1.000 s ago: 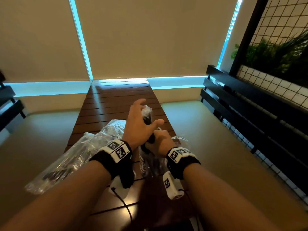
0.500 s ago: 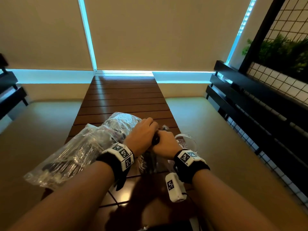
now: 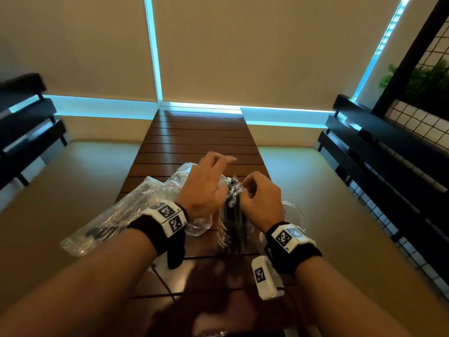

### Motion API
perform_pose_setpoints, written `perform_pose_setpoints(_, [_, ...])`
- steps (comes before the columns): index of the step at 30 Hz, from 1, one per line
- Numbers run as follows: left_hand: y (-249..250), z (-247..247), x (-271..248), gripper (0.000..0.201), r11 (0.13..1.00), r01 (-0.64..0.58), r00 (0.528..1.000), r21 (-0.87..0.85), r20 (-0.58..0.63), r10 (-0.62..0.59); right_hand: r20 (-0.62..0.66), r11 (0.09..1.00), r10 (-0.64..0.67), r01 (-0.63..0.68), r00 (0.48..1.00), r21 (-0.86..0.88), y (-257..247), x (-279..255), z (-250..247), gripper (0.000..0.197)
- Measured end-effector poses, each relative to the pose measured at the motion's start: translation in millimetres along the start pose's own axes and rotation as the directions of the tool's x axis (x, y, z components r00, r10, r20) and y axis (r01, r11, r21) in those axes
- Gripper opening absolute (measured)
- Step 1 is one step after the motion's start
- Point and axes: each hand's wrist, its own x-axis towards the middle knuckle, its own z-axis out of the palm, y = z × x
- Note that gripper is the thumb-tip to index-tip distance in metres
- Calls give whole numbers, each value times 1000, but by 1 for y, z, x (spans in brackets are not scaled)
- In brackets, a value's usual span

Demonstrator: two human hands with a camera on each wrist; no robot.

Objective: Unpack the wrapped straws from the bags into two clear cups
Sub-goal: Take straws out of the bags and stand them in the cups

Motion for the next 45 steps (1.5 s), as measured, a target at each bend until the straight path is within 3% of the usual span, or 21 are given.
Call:
perform_pose_setpoints(2, [-16, -29, 7, 63, 979, 157, 985, 130, 55, -166, -92, 999, -52, 52, 994, -7, -16, 1, 4, 15])
perform_pose_setpoints(3, [-26, -42, 8, 69, 932, 219, 957, 290, 120, -262, -108, 995, -100, 100, 989, -7, -26, 1, 7, 16])
perform_pose_setpoints(5, [-48, -59, 2, 87, 783, 224, 873, 580, 239, -426, -47, 969, -247, 248, 968, 18, -48, -3, 14, 13])
perform_pose_setpoints(7, [-64, -65, -10, 90, 714, 260, 786, 650, 287, -547, 190, 922, -387, 380, 902, 74, -65, -10, 34, 6])
perform_pose_setpoints(9, [-77, -63, -19, 77, 738, 374, 759, 561, 272, -592, 500, 915, -365, 403, 785, 34, -70, -18, 65, 13])
perform_pose_setpoints(10, [-81, -61, -22, 67, 756, 416, 770, 505, 246, -588, 614, 923, -285, 385, 736, -33, -70, -20, 82, 16])
perform_pose_setpoints(12, [-85, -60, -26, 51, 784, 419, 802, 458, 218, -556, 703, 930, -116, 326, 701, -171, -68, -21, 105, 18])
perform_pose_setpoints(17, [-89, -67, -29, 38, 850, 288, 857, 442, 276, -434, 643, 890, 81, 235, 762, -391, -66, -13, 120, 20])
perform_pose_setpoints(19, [-86, -72, -30, 39, 855, 280, 859, 437, 283, -426, 614, 857, 92, 252, 784, -450, -65, -9, 122, 22])
perform_pose_setpoints(24, [-75, -78, -31, 30, 827, 224, 849, 516, 313, -425, 632, 797, 146, 288, 761, -530, -60, 2, 136, 34])
perform_pose_setpoints(27, [-78, -80, -33, 30, 848, 236, 852, 474, 319, -415, 585, 779, 180, 249, 791, -575, -52, 6, 147, 44])
perform_pose_setpoints(32, [-85, -83, -33, 33, 911, 284, 877, 300, 304, -373, 588, 762, 35, 359, 808, -539, -48, 13, 158, 49])
perform_pose_setpoints(35, [-91, -85, -30, 37, 916, 315, 883, 248, 278, -378, 642, 887, 36, 271, 766, -373, -49, 15, 167, 60])
perform_pose_setpoints(37, [-94, -85, -29, 36, 916, 351, 869, 193, 296, -396, 661, 920, 74, 204, 747, -334, -50, 18, 170, 64])
perform_pose_setpoints(41, [-98, -83, -30, 36, 923, 371, 866, 104, 319, -385, 658, 903, 159, 161, 737, -398, -56, 25, 168, 46])
perform_pose_setpoints(45, [-102, -79, -29, 38, 924, 376, 869, 63, 322, -376, 683, 866, 262, 147, 682, -478, -48, 21, 183, 43])
